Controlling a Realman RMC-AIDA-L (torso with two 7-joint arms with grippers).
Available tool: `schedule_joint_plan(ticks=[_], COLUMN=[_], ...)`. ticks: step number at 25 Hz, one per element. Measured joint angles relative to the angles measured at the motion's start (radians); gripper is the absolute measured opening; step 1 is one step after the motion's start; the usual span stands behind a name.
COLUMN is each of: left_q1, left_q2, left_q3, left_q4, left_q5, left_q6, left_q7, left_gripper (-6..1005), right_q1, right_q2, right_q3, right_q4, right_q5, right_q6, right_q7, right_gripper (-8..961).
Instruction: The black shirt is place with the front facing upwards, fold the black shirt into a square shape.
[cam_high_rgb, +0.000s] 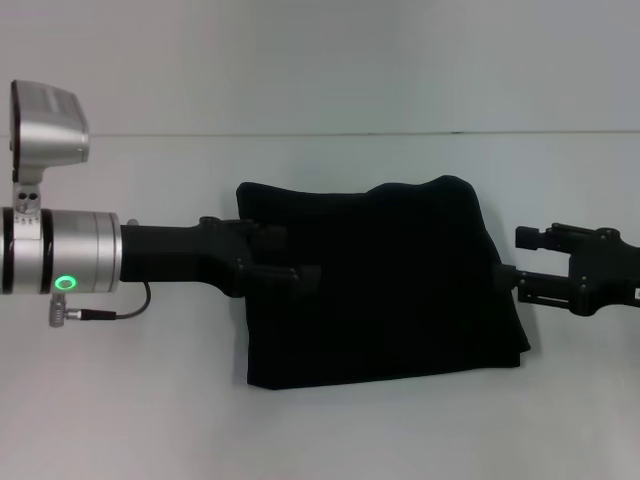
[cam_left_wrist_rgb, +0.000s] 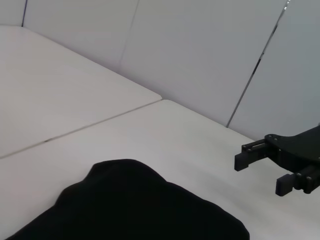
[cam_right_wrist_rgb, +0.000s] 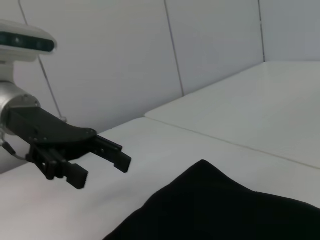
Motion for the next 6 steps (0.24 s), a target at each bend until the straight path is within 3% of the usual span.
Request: schedule_joint_plan(ticks=[6], left_q1=[-0.001], left_q2=[-0.007], left_q3=[0.001], left_q4=[0.001], left_q5=[0.001], left_q6=[-0.024], left_q7=[0.002], left_gripper=[891], right_q1=[0.003], right_q2=[0.003], right_q3=[-0.001], right_q4=[0.005], right_q5=[-0.003], right_q6=[-0.002], right_q7=[0.004], right_gripper=[761])
